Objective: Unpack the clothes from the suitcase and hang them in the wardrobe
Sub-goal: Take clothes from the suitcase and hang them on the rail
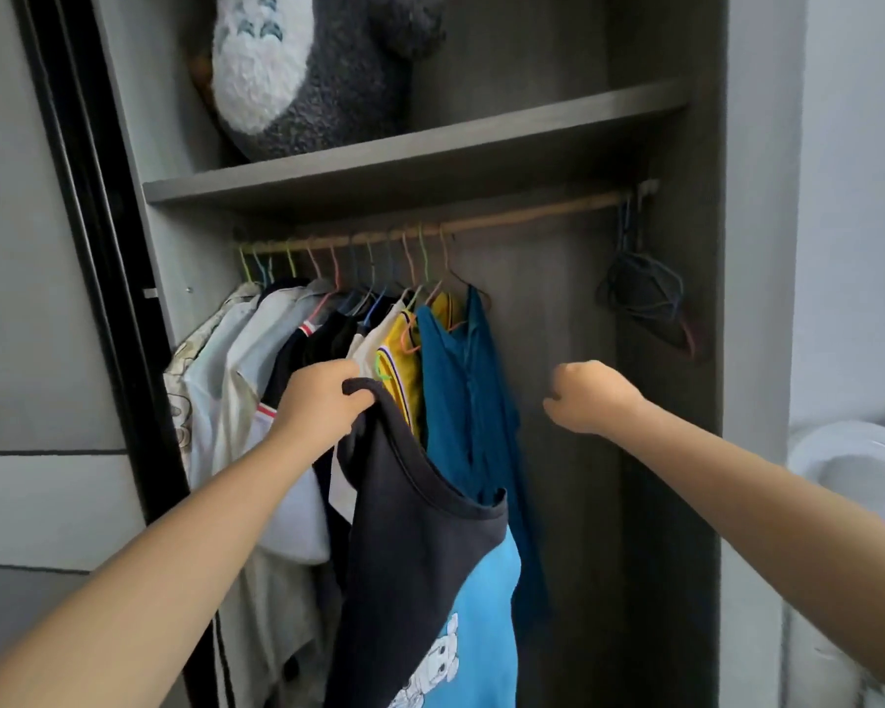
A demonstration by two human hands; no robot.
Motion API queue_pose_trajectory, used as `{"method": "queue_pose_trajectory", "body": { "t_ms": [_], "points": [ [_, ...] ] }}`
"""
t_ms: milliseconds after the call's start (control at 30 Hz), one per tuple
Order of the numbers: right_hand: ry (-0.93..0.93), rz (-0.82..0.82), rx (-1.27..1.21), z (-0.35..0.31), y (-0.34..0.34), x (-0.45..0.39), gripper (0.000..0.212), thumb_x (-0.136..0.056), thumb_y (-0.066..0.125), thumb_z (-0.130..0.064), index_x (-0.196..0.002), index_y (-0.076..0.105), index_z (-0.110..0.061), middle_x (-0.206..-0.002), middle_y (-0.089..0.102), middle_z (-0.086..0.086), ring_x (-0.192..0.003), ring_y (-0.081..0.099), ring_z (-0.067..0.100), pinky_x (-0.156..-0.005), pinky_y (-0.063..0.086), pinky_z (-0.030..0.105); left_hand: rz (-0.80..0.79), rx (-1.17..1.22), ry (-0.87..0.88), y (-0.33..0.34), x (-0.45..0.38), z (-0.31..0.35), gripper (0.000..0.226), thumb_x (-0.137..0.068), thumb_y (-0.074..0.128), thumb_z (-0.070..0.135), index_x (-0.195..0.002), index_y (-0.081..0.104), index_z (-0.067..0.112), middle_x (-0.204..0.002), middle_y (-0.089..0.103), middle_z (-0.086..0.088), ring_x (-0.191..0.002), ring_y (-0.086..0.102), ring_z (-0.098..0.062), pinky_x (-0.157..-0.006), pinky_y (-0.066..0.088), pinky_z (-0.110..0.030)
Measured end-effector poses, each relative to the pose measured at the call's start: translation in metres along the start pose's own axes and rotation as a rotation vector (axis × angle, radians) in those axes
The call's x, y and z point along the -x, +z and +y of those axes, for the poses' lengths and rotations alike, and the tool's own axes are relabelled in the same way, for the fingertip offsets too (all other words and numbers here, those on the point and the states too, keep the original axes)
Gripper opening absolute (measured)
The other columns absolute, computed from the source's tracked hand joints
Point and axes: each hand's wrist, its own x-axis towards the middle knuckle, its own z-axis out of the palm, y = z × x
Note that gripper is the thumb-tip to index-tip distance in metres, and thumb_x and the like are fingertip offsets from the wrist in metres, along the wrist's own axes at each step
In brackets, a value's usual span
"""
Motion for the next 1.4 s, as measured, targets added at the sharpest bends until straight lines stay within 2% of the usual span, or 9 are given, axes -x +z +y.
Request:
{"method": "queue_pose_trajectory", "body": {
  "t_ms": [133, 333, 533, 800, 967, 1100, 1200, 1267, 1400],
  "points": [
    [0.173, 0.206, 0.188, 0.013, -0.032, -0.064, 0.028, -0.088, 0.048, -0.011, -0.113, 0.056, -0.002, -0.119, 0.056, 0.017, -0.112, 0.051, 0.034, -0.078, 0.042, 0.033, -0.071, -0.008, 0.134, 0.010, -0.046, 0.002, 0.025, -0.078, 0.061, 0.004, -0.057, 0.048, 0.010, -0.055, 0.047, -0.005, -0.052, 0.049, -0.018, -0.056, 0.039, -0.029],
    [0.417, 0.329, 0.361, 0.044, -0.043, -0.127, 0.037, -0.090, 0.048, -0.008, -0.126, 0.049, 0.001, -0.131, 0.044, 0.021, -0.123, 0.039, 0.036, -0.094, 0.041, 0.041, -0.130, 0.053, 0.261, 0.036, -0.108, -0.001, 0.014, -0.079, 0.063, 0.006, -0.067, 0.056, 0.006, -0.054, 0.048, 0.001, -0.051, 0.051, -0.013, -0.055, 0.046, -0.029],
    [0.593, 0.349, 0.358, 0.076, -0.031, -0.164, 0.037, -0.096, 0.036, -0.007, -0.133, 0.043, -0.003, -0.139, 0.039, 0.019, -0.128, 0.038, 0.034, -0.100, 0.037, 0.041, -0.111, 0.119, 0.482, 0.072, -0.142, -0.007, 0.031, -0.076, 0.070, 0.010, -0.059, 0.048, 0.024, -0.059, 0.049, 0.010, -0.057, 0.044, -0.002, -0.060, 0.031, -0.024],
    [0.557, 0.310, -0.022, 0.093, -0.026, -0.200, 0.037, -0.094, 0.043, -0.010, -0.128, 0.047, 0.005, -0.134, 0.047, 0.023, -0.122, 0.048, 0.035, -0.098, 0.041, 0.036, -0.114, 0.132, 0.493, 0.097, -0.165, -0.007, 0.037, -0.076, 0.070, 0.013, -0.060, 0.044, 0.033, -0.063, 0.053, 0.010, -0.057, 0.048, -0.004, -0.063, 0.038, -0.014],
    [0.445, 0.459, -0.218, 0.088, -0.024, -0.219, 0.032, -0.092, 0.044, -0.010, -0.119, 0.055, 0.003, -0.123, 0.055, 0.025, -0.115, 0.053, 0.038, -0.090, 0.044, 0.037, -0.054, 0.205, 0.478, 0.107, -0.169, -0.005, 0.040, -0.074, 0.071, 0.006, -0.058, 0.046, 0.033, -0.057, 0.051, 0.012, -0.060, 0.053, 0.009, -0.060, 0.043, -0.026],
    [0.289, 0.559, -0.413, 0.075, -0.008, -0.210, 0.028, -0.095, 0.040, -0.009, -0.111, 0.055, 0.008, -0.115, 0.058, 0.028, -0.109, 0.053, 0.038, -0.084, 0.041, 0.035, -0.022, 0.214, 0.514, 0.113, -0.172, -0.003, 0.038, -0.072, 0.073, 0.005, -0.059, 0.048, 0.030, -0.054, 0.050, 0.013, -0.056, 0.053, 0.009, -0.057, 0.042, -0.021],
    [0.192, 0.557, -0.706, 0.065, 0.024, -0.193, 0.020, -0.094, 0.045, -0.009, -0.083, 0.060, -0.001, -0.071, 0.055, 0.017, -0.068, 0.056, 0.023, -0.057, 0.039, 0.027, -0.016, 0.215, 0.539, 0.114, -0.173, -0.006, 0.040, -0.072, 0.072, 0.000, -0.059, 0.048, 0.030, -0.054, 0.050, 0.011, -0.054, 0.053, 0.007, -0.053, 0.040, -0.014],
    [0.181, 0.519, -1.073, 0.058, 0.048, -0.174, 0.034, -0.093, 0.048, -0.008, -0.060, 0.042, -0.013, -0.048, 0.033, 0.001, -0.035, 0.034, 0.006, -0.032, 0.024, 0.017, -0.009, 0.196, 0.567, 0.114, -0.174, -0.010, 0.045, -0.072, 0.070, -0.002, -0.060, 0.046, 0.034, -0.055, 0.052, 0.007, -0.059, 0.055, 0.003, -0.053, 0.039, -0.013],
    [0.209, 0.415, -1.396, 0.049, 0.107, -0.137, 0.039, -0.090, 0.053, -0.007, -0.058, 0.032, -0.015, -0.036, 0.024, -0.009, -0.026, 0.022, 0.001, -0.031, 0.017, 0.010, 0.012, 0.191, 0.563, 0.111, -0.171, -0.021, 0.026, -0.074, 0.069, -0.003, -0.064, 0.058, 0.019, -0.056, 0.051, 0.004, -0.060, 0.056, 0.003, -0.053, 0.041, -0.012]
  ]
}}
